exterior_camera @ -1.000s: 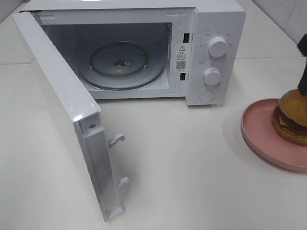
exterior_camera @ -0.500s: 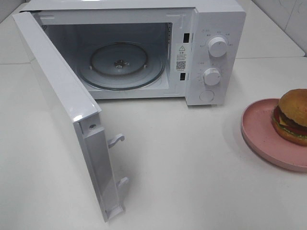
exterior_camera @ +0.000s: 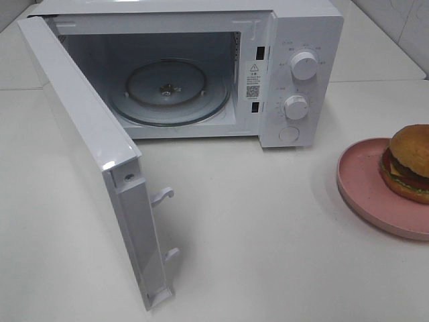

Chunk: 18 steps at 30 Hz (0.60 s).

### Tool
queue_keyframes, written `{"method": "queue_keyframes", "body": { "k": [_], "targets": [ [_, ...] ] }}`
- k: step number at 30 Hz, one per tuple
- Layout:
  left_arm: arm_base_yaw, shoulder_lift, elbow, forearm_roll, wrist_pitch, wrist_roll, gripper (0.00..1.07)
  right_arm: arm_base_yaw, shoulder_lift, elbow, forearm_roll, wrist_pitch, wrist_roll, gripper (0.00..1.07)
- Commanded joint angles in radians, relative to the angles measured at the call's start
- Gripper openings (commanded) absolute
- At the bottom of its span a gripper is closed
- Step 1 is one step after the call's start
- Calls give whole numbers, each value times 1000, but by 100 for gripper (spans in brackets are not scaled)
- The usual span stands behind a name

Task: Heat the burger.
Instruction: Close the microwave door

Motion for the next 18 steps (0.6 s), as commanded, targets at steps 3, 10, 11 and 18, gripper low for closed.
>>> {"method": "queue_keyframes", "body": {
  "k": [3,10,11,18],
  "targets": [
    [-1,-21,3,-7,-16,3,0,-5,-100,20,15,-40,-9,65],
    [-1,-21,3,-7,-16,3,0,-5,-292,26,37,-65,-25,65],
    [-1,-21,3,-7,-16,3,0,-5,-292,26,37,-65,-25,65],
    [-1,-19,3,-6,-17,4,0,-5,-393,28,38,-67,-49,63]
  ]
}}
